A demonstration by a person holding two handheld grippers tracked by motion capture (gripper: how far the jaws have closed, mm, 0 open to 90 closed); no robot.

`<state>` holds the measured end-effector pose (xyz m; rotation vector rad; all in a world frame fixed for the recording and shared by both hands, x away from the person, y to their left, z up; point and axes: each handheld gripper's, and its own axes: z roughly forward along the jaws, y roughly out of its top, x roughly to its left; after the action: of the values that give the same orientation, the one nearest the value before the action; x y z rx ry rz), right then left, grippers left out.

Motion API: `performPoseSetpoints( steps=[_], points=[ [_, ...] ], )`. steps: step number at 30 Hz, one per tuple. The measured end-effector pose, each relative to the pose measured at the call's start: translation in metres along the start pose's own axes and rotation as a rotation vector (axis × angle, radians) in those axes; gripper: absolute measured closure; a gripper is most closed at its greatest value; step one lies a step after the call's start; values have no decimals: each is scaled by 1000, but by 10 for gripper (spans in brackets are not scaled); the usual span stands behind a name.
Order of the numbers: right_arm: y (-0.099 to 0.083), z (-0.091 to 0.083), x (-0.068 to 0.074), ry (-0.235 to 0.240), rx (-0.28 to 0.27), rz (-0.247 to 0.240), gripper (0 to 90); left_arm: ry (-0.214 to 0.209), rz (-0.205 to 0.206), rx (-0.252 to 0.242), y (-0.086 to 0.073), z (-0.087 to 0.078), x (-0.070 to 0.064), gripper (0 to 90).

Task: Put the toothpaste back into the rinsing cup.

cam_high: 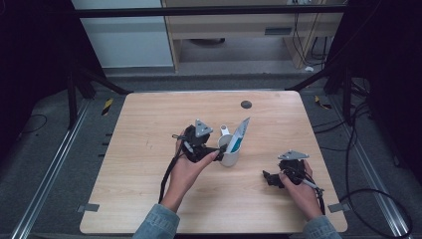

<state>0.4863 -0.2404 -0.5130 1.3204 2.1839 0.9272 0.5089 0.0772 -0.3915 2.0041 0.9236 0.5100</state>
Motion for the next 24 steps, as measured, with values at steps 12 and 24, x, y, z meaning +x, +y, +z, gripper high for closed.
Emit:
performPoseSetpoints(
  steps=[12,24],
  points=[
    [0,0,0,-1,-1,-4,6,38,-43,-12,-8,-20,29,66],
    [0,0,0,-1,-1,-4,6,77,-40,22,-39,-32,59,45]
  ],
)
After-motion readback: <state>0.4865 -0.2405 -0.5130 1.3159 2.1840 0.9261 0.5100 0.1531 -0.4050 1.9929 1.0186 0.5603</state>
